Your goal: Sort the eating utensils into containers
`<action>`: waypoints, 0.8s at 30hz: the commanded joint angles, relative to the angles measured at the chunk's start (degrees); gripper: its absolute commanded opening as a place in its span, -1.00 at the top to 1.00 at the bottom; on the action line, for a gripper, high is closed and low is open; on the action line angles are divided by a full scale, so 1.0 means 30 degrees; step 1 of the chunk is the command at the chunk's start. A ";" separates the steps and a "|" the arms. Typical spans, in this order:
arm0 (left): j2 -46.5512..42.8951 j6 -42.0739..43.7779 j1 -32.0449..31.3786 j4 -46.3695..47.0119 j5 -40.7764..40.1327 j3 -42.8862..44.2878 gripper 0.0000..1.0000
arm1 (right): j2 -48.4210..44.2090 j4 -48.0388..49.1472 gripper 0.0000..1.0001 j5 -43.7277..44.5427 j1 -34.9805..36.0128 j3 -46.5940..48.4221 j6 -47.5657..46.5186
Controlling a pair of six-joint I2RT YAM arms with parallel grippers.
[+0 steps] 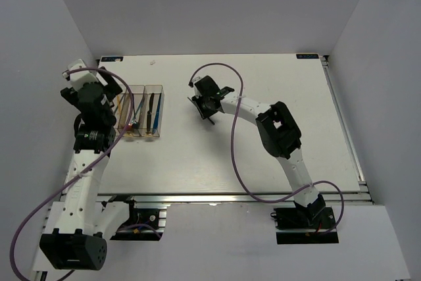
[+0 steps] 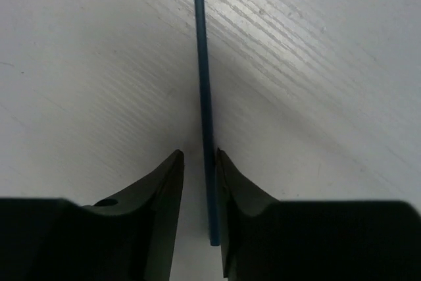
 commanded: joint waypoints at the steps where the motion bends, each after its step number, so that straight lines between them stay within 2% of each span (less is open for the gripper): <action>1: -0.0156 -0.0567 0.0037 -0.0438 0.1083 -0.0752 -0.96 | 0.0192 -0.2130 0.38 0.0759 0.0012 0.0394 -0.0231; 5: -0.0127 -0.0684 0.0037 -0.0643 0.1786 -0.0489 -0.96 | 0.0251 -0.3095 0.52 0.1345 0.0101 -0.0133 0.0003; 8: -0.0419 -0.0772 0.0037 -0.0468 0.2225 -0.0723 -0.96 | 0.0164 -0.4003 0.74 0.1521 0.0071 -0.0777 0.0323; 12: -0.0654 -0.1006 0.0037 -0.0438 0.3043 -0.0782 -0.96 | -0.0158 -0.5060 0.80 0.0792 0.0101 -0.2182 0.0910; 13: -0.0625 -0.1122 0.0037 -0.0438 0.3366 -0.0810 -0.96 | -0.0391 -0.5061 0.96 0.0673 0.0101 -0.2939 0.0998; 15: -0.0509 -0.1561 0.0037 -0.0468 0.4248 -0.0811 -0.96 | -0.0831 -0.5003 1.00 0.0497 0.0042 -0.3676 0.1466; 18: -0.0012 -0.2907 0.0037 -0.0293 0.7723 -0.1248 -0.96 | -0.2790 -0.3572 1.00 -0.0292 0.0071 -0.5374 0.2312; 19: 0.0222 -0.3259 0.0037 -0.0263 1.0316 -0.1424 -0.96 | -0.4130 -0.2348 1.00 -0.0817 0.0042 -0.5814 0.2608; 21: 0.1013 -0.4547 0.0037 -0.0147 1.3025 -0.1835 -0.96 | -0.5543 -0.1053 1.00 -0.1259 0.0071 -0.7161 0.3716; 23: 0.1395 -0.6355 0.0037 0.0786 1.6123 -0.2506 -0.96 | -0.7652 0.1484 1.00 -0.1495 0.0071 -0.8882 0.4685; 24: 0.1483 -0.6977 0.0008 0.2329 1.6897 -0.3525 -0.96 | -0.8326 0.2314 1.00 -0.1496 0.0071 -0.9503 0.5271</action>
